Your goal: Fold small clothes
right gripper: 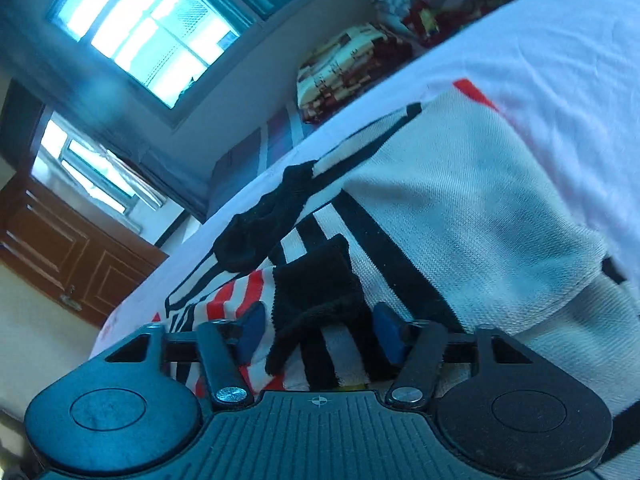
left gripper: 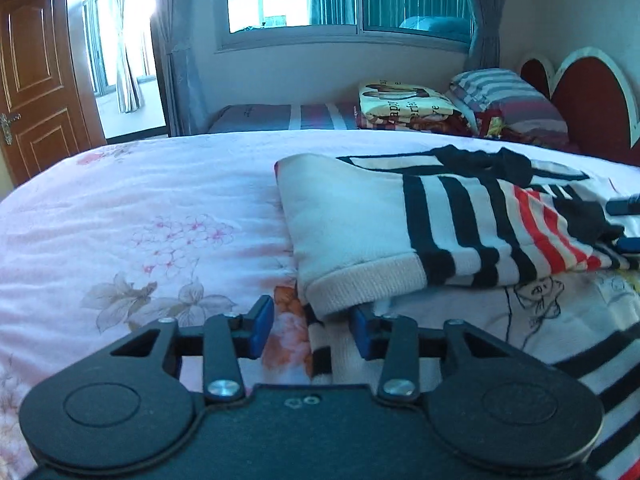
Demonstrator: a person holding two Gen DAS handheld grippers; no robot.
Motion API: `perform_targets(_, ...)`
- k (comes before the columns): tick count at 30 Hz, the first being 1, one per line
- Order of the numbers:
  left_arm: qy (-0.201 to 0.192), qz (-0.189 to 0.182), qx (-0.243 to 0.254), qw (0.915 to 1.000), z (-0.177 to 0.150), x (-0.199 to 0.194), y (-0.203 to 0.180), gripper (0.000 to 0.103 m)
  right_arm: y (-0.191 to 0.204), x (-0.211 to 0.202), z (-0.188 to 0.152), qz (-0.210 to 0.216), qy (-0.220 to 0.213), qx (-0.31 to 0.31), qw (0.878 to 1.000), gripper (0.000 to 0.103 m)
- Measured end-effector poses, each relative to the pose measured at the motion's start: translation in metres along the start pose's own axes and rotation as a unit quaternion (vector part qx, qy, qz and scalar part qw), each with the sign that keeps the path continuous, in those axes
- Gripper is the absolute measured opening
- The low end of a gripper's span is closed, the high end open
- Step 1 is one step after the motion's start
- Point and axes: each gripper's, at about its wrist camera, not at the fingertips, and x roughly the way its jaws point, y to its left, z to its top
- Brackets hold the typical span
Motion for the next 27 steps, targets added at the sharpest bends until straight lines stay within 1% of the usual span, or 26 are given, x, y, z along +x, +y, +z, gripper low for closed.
perform_targets(1,-0.001,-0.005,-0.002,1.0,0.002,0.001,0.001,0.033,0.001,0.003,0.002,-0.003,0.003,0.003,1.0,0.042)
perform_targets(2,-0.001,-0.01,-0.002,1.0,0.002,0.002,0.002,0.031,0.003,0.005,0.003,-0.007,0.005,0.0,1.0,0.034)
perform_targets(3,0.0,-0.013,0.0,0.9999,0.002,0.005,0.003,0.031,0.005,0.007,0.005,-0.011,0.011,-0.005,1.0,0.011)
perform_targets(4,0.001,-0.016,0.002,0.9999,0.001,0.005,0.004,0.029,0.007,0.008,0.005,-0.01,0.015,-0.009,1.0,0.006)
perform_targets(6,0.006,-0.025,0.0,0.9997,0.001,0.007,0.006,0.026,0.017,-0.001,0.005,-0.01,-0.005,-0.034,0.999,0.006)
perform_targets(8,0.011,-0.03,-0.002,0.9995,0.001,0.01,0.008,0.026,0.028,-0.017,0.003,-0.01,-0.028,-0.065,0.997,0.006)
perform_targets(10,0.016,-0.037,-0.001,0.9992,0.0,0.012,0.009,0.026,0.033,-0.029,0.0,-0.016,-0.041,-0.085,0.995,0.006)
perform_targets(13,0.021,-0.041,0.006,0.9989,-0.001,0.015,0.008,0.026,0.026,-0.024,-0.003,-0.042,-0.034,-0.097,0.994,0.006)
perform_targets(15,0.023,-0.043,0.013,0.9987,-0.001,0.013,0.007,0.027,0.015,-0.011,-0.005,-0.056,-0.017,-0.081,0.995,0.006)
perform_targets(17,0.03,-0.053,0.019,0.9979,-0.002,0.008,0.011,0.028,0.01,-0.004,-0.006,-0.068,0.004,-0.082,0.994,0.006)
perform_targets(18,0.032,-0.062,0.018,0.9974,-0.002,0.003,0.015,0.028,0.011,-0.009,-0.007,-0.07,-0.006,-0.087,0.994,0.008)
perform_targets(19,0.027,-0.07,0.014,0.9971,-0.002,-0.006,0.021,0.03,0.013,-0.018,-0.008,-0.076,-0.02,-0.093,0.993,0.016)
perform_targets(21,-0.002,-0.08,0.002,0.9968,-0.001,-0.028,0.031,0.031,0.022,-0.041,-0.012,-0.084,-0.063,-0.119,0.987,0.018)
perform_targets(22,-0.014,-0.087,-0.006,0.9961,0.002,-0.034,0.032,0.032,0.027,-0.048,-0.014,-0.074,-0.072,-0.135,0.985,0.018)
perform_targets(24,-0.019,-0.101,-0.007,0.9946,0.013,-0.032,0.023,0.032,0.038,-0.045,-0.015,-0.065,-0.068,-0.165,0.982,0.018)
perform_targets(26,-0.015,-0.111,0.005,0.9937,0.022,-0.015,0.004,0.033,0.047,-0.028,-0.018,-0.064,-0.046,-0.191,0.979,0.018)
perform_targets(27,-0.01,-0.118,0.004,0.993,0.023,-0.003,-0.004,0.033,0.049,-0.016,-0.021,-0.07,-0.031,-0.201,0.977,0.018)
